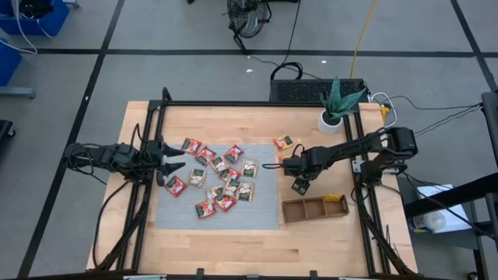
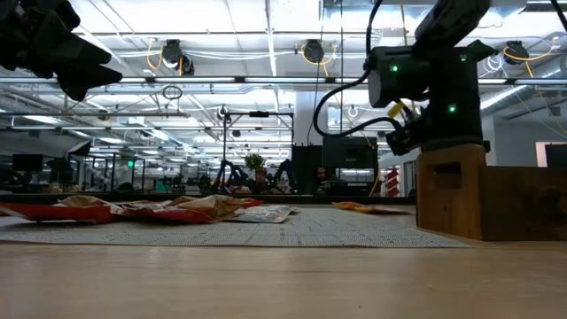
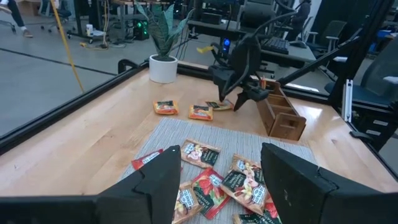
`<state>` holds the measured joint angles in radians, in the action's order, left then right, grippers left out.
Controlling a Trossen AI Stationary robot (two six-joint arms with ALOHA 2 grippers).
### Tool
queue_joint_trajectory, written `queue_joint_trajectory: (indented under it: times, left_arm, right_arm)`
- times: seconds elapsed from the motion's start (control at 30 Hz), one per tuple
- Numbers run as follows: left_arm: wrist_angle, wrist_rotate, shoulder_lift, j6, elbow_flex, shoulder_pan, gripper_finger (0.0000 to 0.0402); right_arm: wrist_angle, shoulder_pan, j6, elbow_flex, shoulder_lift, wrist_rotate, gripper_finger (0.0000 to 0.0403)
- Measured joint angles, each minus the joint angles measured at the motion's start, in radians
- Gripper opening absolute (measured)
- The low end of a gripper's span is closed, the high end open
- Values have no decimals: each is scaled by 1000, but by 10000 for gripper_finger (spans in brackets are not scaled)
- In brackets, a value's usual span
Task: Pick & Place Tea
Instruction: Put the yellow tea bag into the right section of the wooden organizer
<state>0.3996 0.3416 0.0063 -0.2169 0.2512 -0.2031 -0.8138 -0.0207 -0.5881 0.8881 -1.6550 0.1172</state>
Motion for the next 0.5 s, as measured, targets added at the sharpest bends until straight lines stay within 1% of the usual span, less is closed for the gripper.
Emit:
queue_joint_trajectory:
  times: [0.13, 0.23, 0.33, 0.5]
  left_arm:
    - [0, 0, 0, 0, 0, 0, 223]
    - [0, 0, 0, 0, 0, 0, 223]
    - [0, 0, 0, 0, 0, 0, 223]
    - [0, 0, 0, 0, 0, 0, 223]
  right_arm:
    - [-14, -13, -1, -1, -25, 14, 247]
    - [-8, -12, -2, -2, -25, 17, 225]
    - [-8, -12, -2, -6, -26, 14, 182]
    - [8, -13, 3, -39, -27, 18, 90]
